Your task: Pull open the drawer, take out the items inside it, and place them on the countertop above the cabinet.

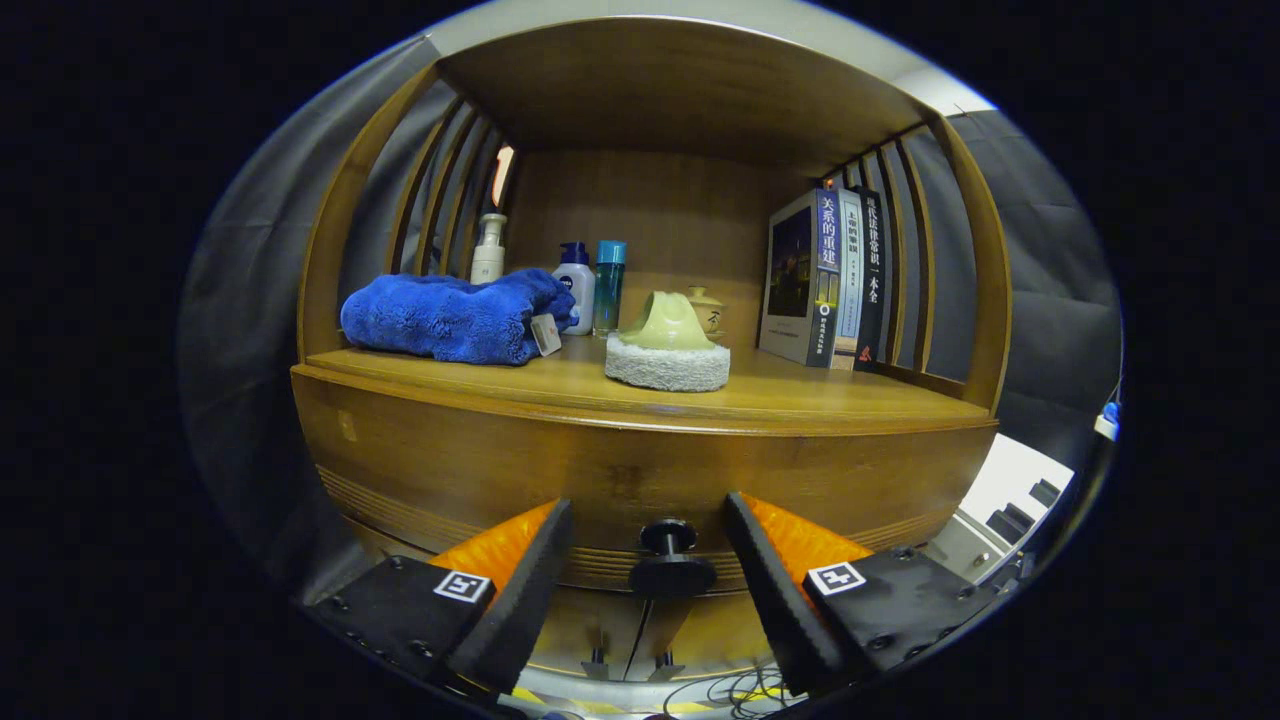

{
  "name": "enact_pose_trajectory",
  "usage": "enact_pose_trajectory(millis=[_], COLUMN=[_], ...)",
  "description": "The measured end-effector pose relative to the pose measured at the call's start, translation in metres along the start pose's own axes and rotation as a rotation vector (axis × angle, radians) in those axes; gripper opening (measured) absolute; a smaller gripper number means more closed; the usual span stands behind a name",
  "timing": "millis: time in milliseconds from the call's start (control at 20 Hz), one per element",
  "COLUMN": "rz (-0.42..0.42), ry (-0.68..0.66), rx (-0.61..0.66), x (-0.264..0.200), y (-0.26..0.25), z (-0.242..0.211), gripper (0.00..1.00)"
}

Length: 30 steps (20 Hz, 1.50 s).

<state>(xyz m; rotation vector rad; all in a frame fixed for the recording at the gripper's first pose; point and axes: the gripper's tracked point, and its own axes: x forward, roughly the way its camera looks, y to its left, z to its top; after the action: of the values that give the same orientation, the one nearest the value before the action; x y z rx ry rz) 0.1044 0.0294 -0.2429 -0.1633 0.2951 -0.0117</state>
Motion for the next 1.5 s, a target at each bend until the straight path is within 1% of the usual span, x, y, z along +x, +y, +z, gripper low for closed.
enact_pose_trajectory(millis=[100,200,400,550,700,850,1100,1300,1500], rz=[0.031,0.046,0.058,0.091,0.147,0.159,0.191,0.195,0.197], ry=[0.003,-0.024,-0.102,-0.148,-0.182,-0.217,-0.239,-0.225,-0.235], rx=[0.043,0.064,0.047,0.030,0.026,0.016,0.036,0.017,0.034], x=[-0.007,-0.021,-0.054,-0.083,-0.112,-0.134,-0.164,-0.180,-0.192], y=[0.006,0.007,0.007,0.013,0.023,0.020,0.014,0.004,-0.004], z=[0.007,0.028,0.071,0.098,0.120,0.139,0.158,0.157,0.161], gripper=[1.00,0.99,0.98,0.98,0.98,0.98,0.98,0.98,0.98])
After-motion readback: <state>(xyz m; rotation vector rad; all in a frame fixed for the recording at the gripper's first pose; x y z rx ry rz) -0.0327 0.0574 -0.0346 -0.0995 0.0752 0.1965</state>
